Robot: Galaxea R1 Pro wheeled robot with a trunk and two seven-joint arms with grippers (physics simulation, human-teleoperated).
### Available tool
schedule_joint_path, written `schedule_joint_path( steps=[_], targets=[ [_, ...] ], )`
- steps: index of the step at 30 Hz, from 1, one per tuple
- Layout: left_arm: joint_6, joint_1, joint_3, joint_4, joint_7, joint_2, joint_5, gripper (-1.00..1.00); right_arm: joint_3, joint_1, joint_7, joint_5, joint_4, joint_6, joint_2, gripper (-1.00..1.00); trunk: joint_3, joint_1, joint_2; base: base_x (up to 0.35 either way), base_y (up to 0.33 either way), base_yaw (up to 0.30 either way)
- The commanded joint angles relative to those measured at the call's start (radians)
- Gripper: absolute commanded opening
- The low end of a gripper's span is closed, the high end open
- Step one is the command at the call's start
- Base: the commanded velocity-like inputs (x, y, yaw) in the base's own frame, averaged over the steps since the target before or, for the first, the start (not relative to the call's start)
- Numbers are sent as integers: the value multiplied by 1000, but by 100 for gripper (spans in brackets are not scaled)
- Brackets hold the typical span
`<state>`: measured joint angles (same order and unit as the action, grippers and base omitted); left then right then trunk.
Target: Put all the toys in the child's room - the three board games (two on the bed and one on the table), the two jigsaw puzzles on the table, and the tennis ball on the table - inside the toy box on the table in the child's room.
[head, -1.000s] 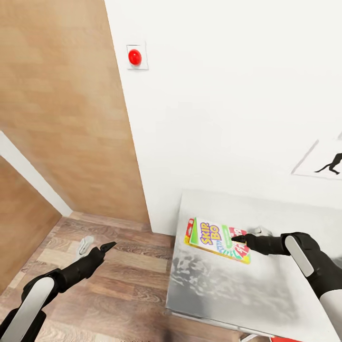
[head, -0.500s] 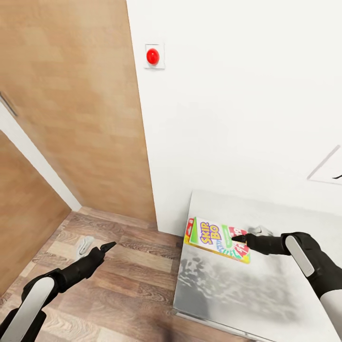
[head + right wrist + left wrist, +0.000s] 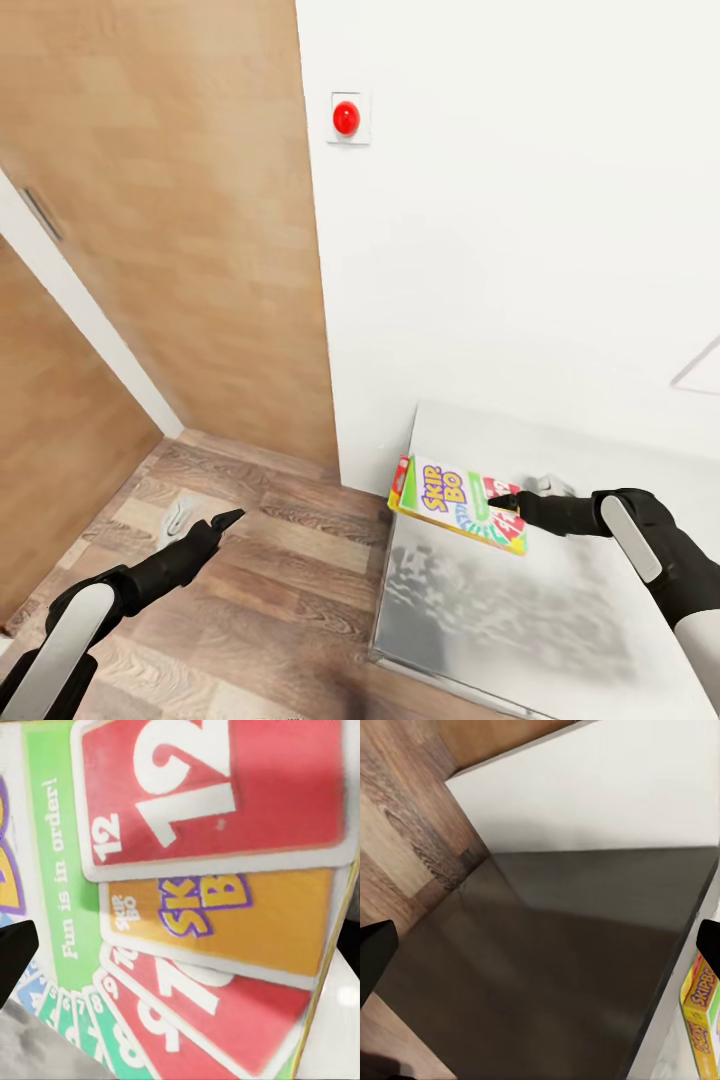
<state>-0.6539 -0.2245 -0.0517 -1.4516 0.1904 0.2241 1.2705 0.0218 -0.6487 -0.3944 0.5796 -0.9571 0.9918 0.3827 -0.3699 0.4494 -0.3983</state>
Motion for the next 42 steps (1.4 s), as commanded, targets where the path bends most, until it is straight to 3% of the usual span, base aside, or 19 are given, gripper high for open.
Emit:
schedule_joint_path(
  steps=[1, 14, 42],
  targets=[
    [-4, -1, 0, -1, 9, 0, 10, 100, 1, 0, -8, -4, -1, 2, 1, 100, -2, 1, -2, 0, 0, 238],
    [-4, -1, 0, -1, 9, 0, 10, 100, 1, 0, -8, -4, -3, 2, 1, 100, -2, 1, -2, 0, 0, 191],
    [-4, -1, 1, 2, 9, 0, 10, 100, -14, -3, 1, -4, -2, -1, 7, 100, -2, 1, -2, 0, 0, 13]
  ],
)
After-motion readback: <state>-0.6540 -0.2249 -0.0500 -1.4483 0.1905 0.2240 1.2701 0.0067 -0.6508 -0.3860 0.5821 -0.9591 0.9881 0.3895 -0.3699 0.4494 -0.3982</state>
